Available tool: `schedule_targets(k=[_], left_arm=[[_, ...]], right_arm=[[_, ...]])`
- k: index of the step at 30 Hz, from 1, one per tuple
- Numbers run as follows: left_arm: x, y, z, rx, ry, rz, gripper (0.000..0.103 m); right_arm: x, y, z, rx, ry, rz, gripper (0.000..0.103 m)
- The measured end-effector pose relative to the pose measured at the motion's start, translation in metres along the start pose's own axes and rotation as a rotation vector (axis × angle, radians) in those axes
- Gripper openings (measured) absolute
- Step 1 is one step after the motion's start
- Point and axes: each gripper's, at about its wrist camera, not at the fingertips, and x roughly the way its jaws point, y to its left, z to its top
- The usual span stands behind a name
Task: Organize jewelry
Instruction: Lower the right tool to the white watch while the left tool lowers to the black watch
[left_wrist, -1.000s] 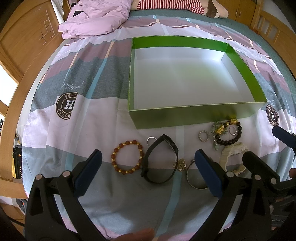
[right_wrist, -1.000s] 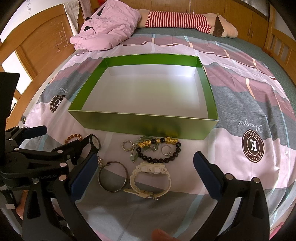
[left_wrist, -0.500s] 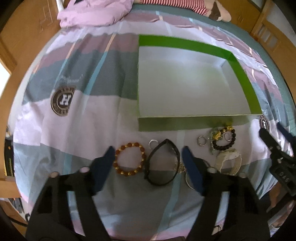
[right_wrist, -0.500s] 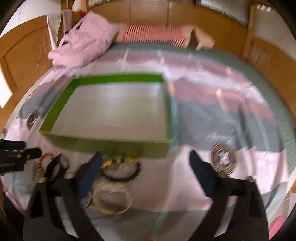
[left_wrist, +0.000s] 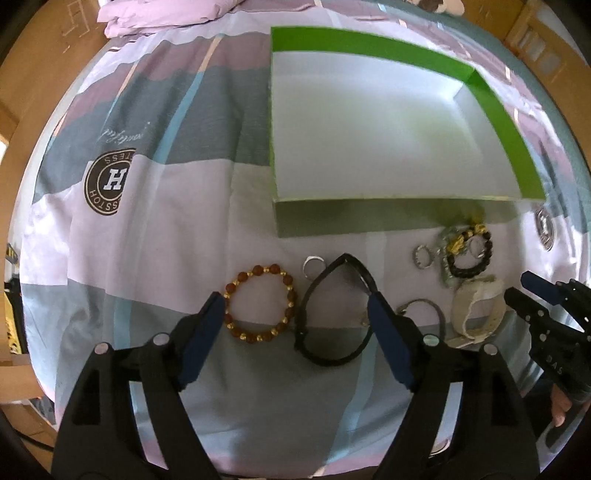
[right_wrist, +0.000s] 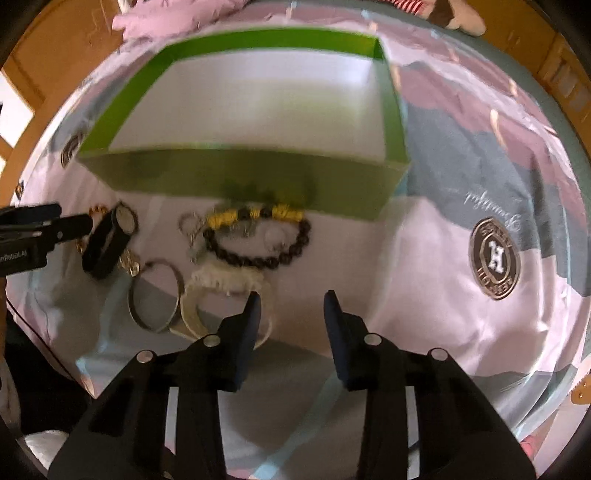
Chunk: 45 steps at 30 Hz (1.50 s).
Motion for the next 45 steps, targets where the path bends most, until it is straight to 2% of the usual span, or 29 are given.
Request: schedule_targets(k=[3, 5, 7, 8, 9, 10, 12, 16, 20, 21, 23, 24, 25, 27, 32, 35, 37, 42, 43, 45], left_arm=[[0.012, 0.0, -0.001, 0.008, 0.037, -0.006, 0.078], [0.019, 0.001, -0.001, 0.013, 0.065, 0.001, 0.063], [0.027, 0.005, -0.002, 0.001, 0.102, -0.008, 0.042], [0.031, 0.008, -0.003, -0.008, 0.122, -0.015, 0.034], [0.033, 0.01, -0.003, -0.012, 0.131, -0.015, 0.019], [0.034, 0.012, -0.003, -0.017, 0.135, -0.012, 0.016], [0.031, 0.017, -0.002, -0.026, 0.123, -0.032, 0.011], [0.012, 0.028, 0.004, -0.044, 0.066, -0.081, 0.009], [-0.014, 0.035, 0.012, -0.05, -0.04, -0.149, 0.008], [-0.017, 0.034, 0.012, -0.048, -0.047, -0.153, 0.008], [-0.017, 0.035, 0.011, -0.048, -0.041, -0.152, 0.008], [-0.017, 0.035, 0.013, -0.05, -0.035, -0.141, 0.014], [-0.011, 0.03, 0.016, -0.052, -0.032, -0.133, 0.025], [-0.007, 0.03, 0.014, -0.063, -0.027, -0.119, 0.036], [0.014, 0.032, 0.012, -0.07, 0.029, -0.094, 0.036], [0.028, 0.033, 0.011, -0.078, 0.083, -0.093, 0.034], [0.033, 0.032, 0.011, -0.075, 0.104, -0.082, 0.026], [0.034, 0.031, 0.009, -0.068, 0.107, -0.09, 0.014], [0.034, 0.03, 0.008, -0.068, 0.108, -0.091, 0.01], [0.033, 0.03, 0.008, -0.069, 0.108, -0.101, 0.01]], right_arm=[[0.009, 0.012, -0.002, -0.029, 0.022, -0.011, 0.037], [0.015, 0.018, -0.003, -0.031, 0.037, -0.019, 0.037], [0.022, 0.024, -0.006, -0.041, 0.051, -0.032, 0.037], [0.022, 0.026, -0.007, -0.048, 0.044, -0.036, 0.034], [0.02, 0.03, -0.008, -0.064, 0.035, -0.035, 0.019], [0.019, 0.033, -0.009, -0.069, 0.03, -0.041, 0.012], [0.012, 0.037, -0.009, -0.058, 0.0, -0.03, 0.009], [-0.003, 0.034, -0.006, -0.018, -0.053, -0.027, 0.008], [-0.008, 0.033, -0.01, 0.012, -0.073, -0.021, 0.008], [-0.008, 0.033, -0.011, 0.017, -0.071, -0.017, 0.008], [-0.006, 0.033, -0.012, 0.027, -0.054, -0.015, 0.009], [0.0, 0.024, -0.007, 0.034, -0.044, -0.01, 0.009], [0.004, 0.02, -0.005, 0.039, -0.036, -0.005, 0.009], [0.005, 0.022, -0.006, 0.048, -0.025, 0.004, 0.01], [0.01, 0.015, 0.003, 0.058, -0.021, -0.005, 0.018], [0.008, 0.009, 0.002, 0.079, -0.022, 0.013, 0.018], [0.01, 0.01, 0.001, 0.071, -0.015, -0.003, 0.018], [0.015, 0.008, -0.002, 0.051, 0.012, -0.009, 0.018], [0.019, 0.005, 0.006, 0.045, 0.016, -0.014, 0.018], [0.021, 0.009, 0.007, 0.029, 0.01, -0.026, 0.018]])
